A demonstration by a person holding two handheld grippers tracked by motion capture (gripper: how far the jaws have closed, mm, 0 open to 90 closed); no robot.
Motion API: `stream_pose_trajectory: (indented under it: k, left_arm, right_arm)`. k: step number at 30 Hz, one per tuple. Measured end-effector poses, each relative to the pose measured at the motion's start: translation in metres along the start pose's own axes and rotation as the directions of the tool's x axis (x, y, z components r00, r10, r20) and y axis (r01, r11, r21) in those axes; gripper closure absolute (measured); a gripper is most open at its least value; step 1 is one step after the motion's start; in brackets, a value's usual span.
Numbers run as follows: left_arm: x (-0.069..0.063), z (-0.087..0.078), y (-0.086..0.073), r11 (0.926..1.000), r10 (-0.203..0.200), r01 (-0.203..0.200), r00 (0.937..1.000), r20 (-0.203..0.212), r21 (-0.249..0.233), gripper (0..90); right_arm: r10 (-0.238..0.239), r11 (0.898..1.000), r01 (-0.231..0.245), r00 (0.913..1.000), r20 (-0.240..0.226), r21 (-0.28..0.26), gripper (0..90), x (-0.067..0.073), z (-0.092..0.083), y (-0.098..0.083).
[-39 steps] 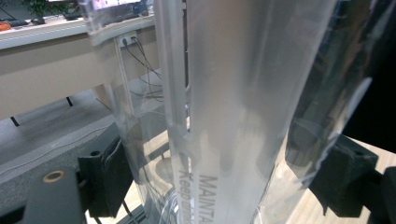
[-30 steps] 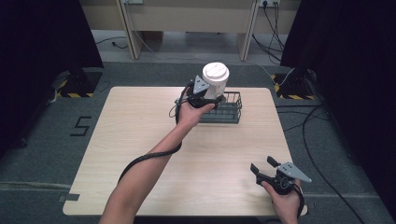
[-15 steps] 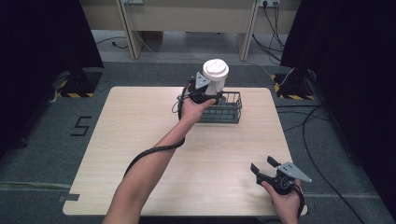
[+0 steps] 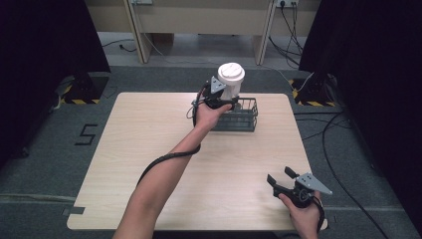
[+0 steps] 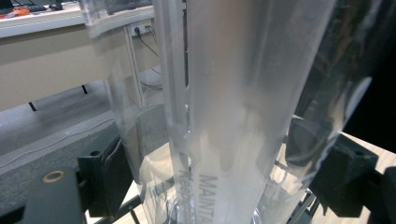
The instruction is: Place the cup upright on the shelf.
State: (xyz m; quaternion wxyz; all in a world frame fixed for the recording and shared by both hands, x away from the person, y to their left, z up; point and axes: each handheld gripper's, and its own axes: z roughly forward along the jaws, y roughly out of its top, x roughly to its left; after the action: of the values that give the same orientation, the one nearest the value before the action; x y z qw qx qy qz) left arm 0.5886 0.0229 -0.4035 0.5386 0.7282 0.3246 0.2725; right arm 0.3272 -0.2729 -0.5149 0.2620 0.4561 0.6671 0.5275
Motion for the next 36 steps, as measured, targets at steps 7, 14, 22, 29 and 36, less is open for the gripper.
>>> stream_pose_trajectory:
  k: [7, 14, 22, 29, 36]
  left_arm:
    - [0.001, 0.006, -0.008, 0.9999, -0.008, 0.008, 0.9999, -0.009, 0.013, 18.0]
    - [0.001, 0.01, -0.013, 0.9996, -0.022, 0.022, 0.9997, -0.014, 0.019, 18.0]
    - [0.0, 0.015, -0.02, 0.9986, -0.036, 0.037, 0.9991, -0.02, 0.038, 17.9]
    - [-0.002, 0.023, -0.029, 0.9965, -0.037, 0.038, 0.9991, -0.022, 0.074, 17.9]
    - [-0.005, 0.028, -0.035, 0.9945, -0.034, 0.037, 0.9991, -0.027, 0.098, 17.8]
  right_arm:
    - [0.0, 1.0, 0.0, 1.0, -0.001, -0.002, 19.7, 0.0, 0.0, 0.0]
    - [-0.001, 1.0, 0.001, 1.0, -0.003, 0.001, 19.7, 0.0, 0.0, 0.0]
    - [-0.001, 1.0, 0.001, 1.0, -0.003, 0.003, 19.7, 0.0, 0.0, 0.0]
    - [-0.003, 1.0, 0.003, 1.0, -0.004, 0.003, 19.6, 0.0, 0.0, 0.0]
    - [0.005, 1.0, -0.005, 1.0, -0.007, 0.005, 19.5, 0.0, 0.0, 0.0]
